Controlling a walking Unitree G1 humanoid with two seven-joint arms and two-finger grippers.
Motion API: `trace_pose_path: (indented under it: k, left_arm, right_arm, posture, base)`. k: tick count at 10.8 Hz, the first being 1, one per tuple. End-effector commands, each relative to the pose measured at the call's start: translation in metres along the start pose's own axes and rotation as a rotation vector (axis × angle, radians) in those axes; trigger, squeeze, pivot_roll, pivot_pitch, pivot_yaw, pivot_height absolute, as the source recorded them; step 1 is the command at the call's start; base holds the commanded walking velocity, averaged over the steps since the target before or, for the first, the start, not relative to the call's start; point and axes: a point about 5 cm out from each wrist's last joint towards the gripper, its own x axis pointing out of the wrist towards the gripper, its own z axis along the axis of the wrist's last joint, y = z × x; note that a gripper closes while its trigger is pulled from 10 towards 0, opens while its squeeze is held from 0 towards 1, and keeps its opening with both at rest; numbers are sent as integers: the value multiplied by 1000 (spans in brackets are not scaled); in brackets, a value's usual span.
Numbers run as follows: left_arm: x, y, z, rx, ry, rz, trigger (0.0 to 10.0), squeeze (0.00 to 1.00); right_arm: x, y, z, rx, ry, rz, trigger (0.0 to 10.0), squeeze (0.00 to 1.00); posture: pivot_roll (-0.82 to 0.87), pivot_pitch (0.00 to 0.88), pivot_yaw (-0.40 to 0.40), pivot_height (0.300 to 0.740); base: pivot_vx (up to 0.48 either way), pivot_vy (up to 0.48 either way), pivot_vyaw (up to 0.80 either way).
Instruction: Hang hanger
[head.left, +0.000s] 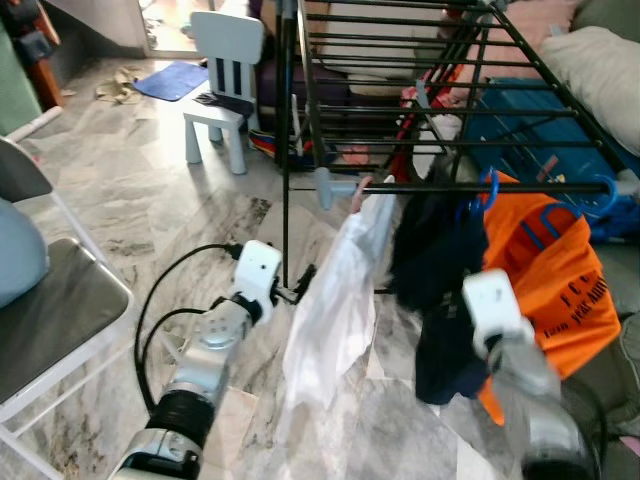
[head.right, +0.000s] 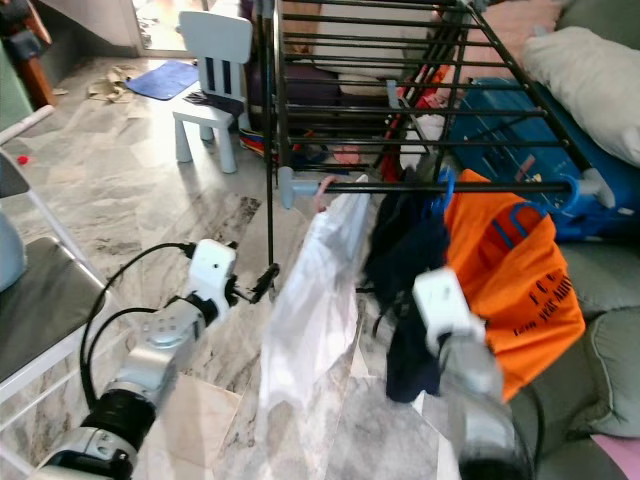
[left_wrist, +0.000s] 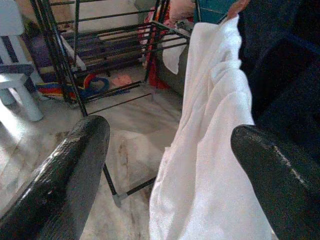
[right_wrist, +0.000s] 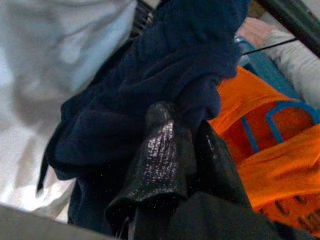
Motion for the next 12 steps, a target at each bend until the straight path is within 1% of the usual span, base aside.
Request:
trace_pose_path:
  k: [1, 2, 3, 4, 5, 7, 10, 12]
  left_arm:
    - [4, -2, 5, 6, -4, -3, 10000, 0]
    - [5, -3, 7, 0, -8, -8, 10000, 0]
    - [6, -5, 8, -9, -6, -10, 10000, 0]
    - [7, -8, 8, -15, -3, -16, 10000, 0]
    - [7, -10, 7, -13, -1, -25, 10000, 0]
    - [8, -13, 6, -10, 11, -35, 10000, 0]
    - [11, -12, 8, -11, 12, -32, 10000, 0]
    - [9, -11, 7, -10, 12, -20, 10000, 0]
  right_arm:
    - [-5, 3, 14, -7, -57, -2, 10000, 0]
    - [-14, 7, 11, 19, -52, -16, 10000, 0]
    - [-20, 13, 7, 40, -43, -26, 10000, 0]
    - [-24, 21, 3, 62, -22, -36, 10000, 0]
    - [-27, 24, 1, 65, -6, -40, 10000, 0]
    - [-24, 27, 0, 74, 6, -50, 10000, 0]
    - [-19, 26, 4, 73, 5, -54, 10000, 0]
    - [-17, 28, 3, 82, 5, -67, 10000, 0]
  posture:
    - [36, 0, -108, 740]
    - [37, 0, -113, 740]
    - [44, 0, -110, 740]
    - [50, 0, -105, 740]
    - [52, 0, -102, 740]
    - [58, 0, -101, 740]
    - [60, 0, -101, 740]
    - [63, 0, -96, 740]
  base:
    - [0, 0, 0]
    - [0, 0, 0]
    - [-274, 0, 0]
    - [-274, 0, 0]
    - [-274, 0, 0]
    - [-306, 0, 0]
    - [-325, 0, 0]
    - [-326, 0, 0]
